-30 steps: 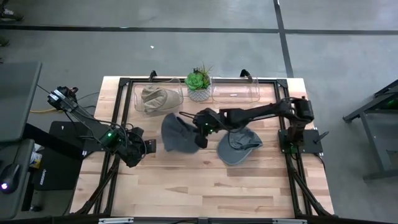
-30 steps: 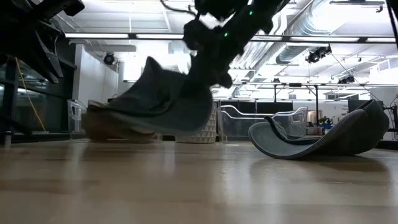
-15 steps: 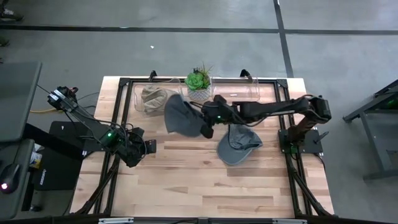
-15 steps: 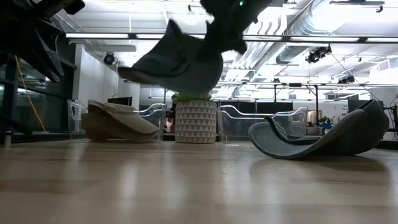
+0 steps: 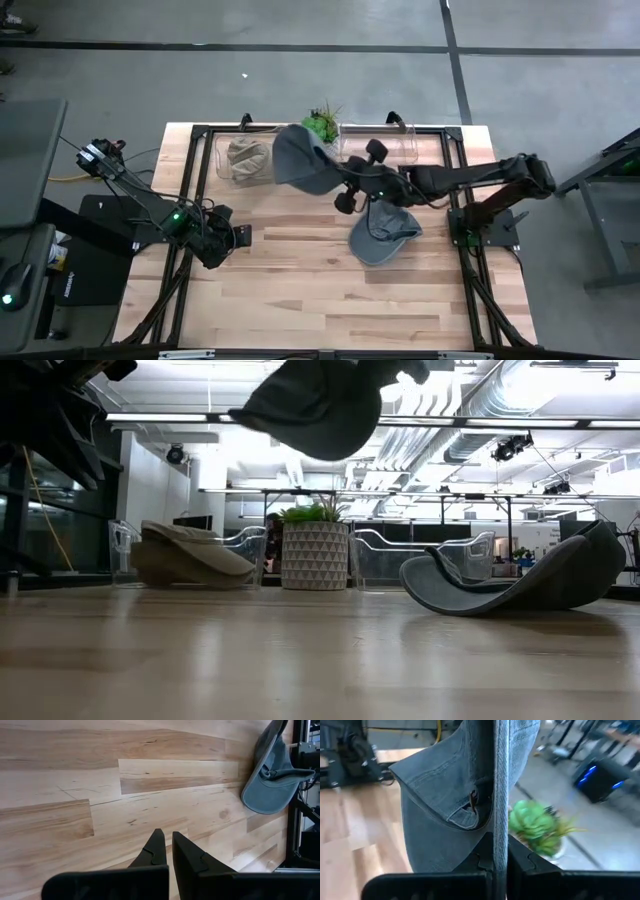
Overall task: Pick & Place hat
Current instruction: Put the left blue cap into the right transparent bin
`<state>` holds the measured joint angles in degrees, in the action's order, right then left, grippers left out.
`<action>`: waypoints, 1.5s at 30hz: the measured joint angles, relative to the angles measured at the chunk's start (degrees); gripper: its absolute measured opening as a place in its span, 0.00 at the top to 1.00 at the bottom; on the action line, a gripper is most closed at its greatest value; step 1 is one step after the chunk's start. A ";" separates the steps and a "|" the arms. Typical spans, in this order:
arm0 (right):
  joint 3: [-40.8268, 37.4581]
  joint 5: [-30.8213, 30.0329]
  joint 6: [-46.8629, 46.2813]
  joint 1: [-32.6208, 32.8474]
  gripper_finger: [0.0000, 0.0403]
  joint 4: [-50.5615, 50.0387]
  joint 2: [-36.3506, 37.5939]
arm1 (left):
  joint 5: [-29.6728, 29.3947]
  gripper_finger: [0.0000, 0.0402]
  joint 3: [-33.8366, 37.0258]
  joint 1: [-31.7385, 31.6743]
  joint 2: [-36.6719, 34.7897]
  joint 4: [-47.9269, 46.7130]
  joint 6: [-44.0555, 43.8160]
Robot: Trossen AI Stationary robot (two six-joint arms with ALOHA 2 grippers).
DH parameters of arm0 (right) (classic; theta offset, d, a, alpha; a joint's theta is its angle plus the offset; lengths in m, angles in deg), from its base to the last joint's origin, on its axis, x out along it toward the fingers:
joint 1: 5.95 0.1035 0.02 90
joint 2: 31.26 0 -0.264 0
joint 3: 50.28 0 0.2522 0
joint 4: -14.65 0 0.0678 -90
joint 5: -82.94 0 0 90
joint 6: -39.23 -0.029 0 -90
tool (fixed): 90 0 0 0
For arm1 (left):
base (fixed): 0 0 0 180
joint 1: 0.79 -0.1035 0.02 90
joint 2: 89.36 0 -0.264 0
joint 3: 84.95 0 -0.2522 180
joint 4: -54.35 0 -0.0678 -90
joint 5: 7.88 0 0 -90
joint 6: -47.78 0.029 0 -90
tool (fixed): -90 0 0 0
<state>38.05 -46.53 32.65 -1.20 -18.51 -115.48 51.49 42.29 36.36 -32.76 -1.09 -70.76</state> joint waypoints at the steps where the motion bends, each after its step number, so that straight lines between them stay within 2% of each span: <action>1: 0.00 -1.47 0.50 0.58 0.99 -0.06 0.33 | 0.00 1.00 0.00 0.00 0.00 0.13 0.00; 7: 0.04 -8.04 2.25 2.88 0.99 -0.20 0.97 | -0.04 1.00 -0.02 0.00 0.00 1.55 0.00; 14: 0.04 -12.91 4.38 4.10 0.99 -1.07 0.97 | -0.04 1.00 -0.02 0.00 0.00 1.76 -0.12; 22: 0.07 -20.10 10.48 4.76 0.99 -3.54 0.97 | -0.02 1.00 -0.02 0.00 0.00 2.71 -0.20; 39: 0.07 -28.08 13.55 4.25 0.99 -19.78 0.97 | -0.07 1.00 -0.02 0.00 0.00 2.90 -0.22; 45: 0.07 -28.20 14.63 4.25 0.99 -19.80 0.97 | -6.34 1.00 -0.02 -0.07 -0.24 6.98 -0.15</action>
<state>38.12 -74.73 47.28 3.05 -38.32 -114.50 45.15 42.27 36.29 -33.00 5.89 -70.91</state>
